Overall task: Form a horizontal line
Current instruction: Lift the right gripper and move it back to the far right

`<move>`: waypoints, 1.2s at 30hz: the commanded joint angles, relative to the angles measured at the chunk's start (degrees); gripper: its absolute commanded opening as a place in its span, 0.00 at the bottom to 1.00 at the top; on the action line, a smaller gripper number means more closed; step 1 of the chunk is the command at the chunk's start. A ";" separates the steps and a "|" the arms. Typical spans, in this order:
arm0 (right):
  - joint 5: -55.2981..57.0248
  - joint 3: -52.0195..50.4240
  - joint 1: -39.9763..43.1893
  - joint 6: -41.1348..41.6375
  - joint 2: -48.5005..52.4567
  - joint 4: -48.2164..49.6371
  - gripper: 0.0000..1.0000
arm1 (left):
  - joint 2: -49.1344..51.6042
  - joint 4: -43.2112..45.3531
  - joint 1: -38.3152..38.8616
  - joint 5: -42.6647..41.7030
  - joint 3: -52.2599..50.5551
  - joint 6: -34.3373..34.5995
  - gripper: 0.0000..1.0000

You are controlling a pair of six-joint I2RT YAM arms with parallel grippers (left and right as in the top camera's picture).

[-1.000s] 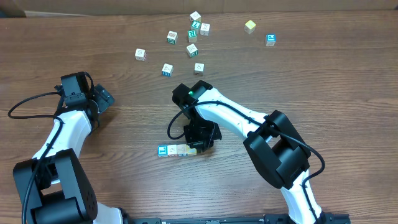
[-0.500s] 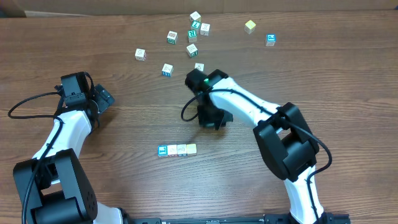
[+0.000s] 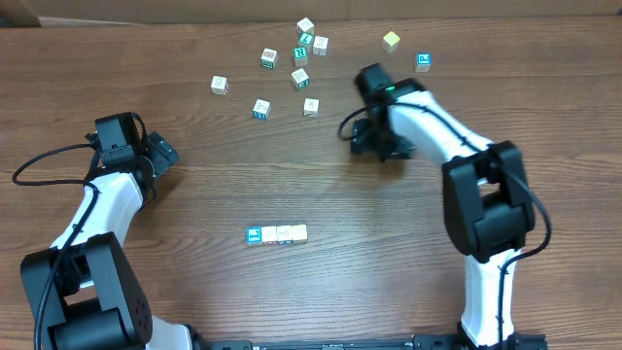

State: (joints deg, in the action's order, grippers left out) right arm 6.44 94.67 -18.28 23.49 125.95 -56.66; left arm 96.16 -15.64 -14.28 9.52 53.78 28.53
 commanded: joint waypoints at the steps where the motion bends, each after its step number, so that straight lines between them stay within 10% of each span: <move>1: 0.59 -0.22 3.45 0.04 -0.68 0.00 1.00 | -0.28 0.02 0.04 0.76 0.74 -0.22 1.00; 36: -1.60 -0.22 6.73 0.46 -0.68 7.15 1.00 | -0.28 0.02 0.04 0.76 0.74 -0.22 0.99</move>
State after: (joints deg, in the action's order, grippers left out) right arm 4.86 94.67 -11.35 23.77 125.95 -49.87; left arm 96.16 -15.64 -14.28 9.52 53.78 28.53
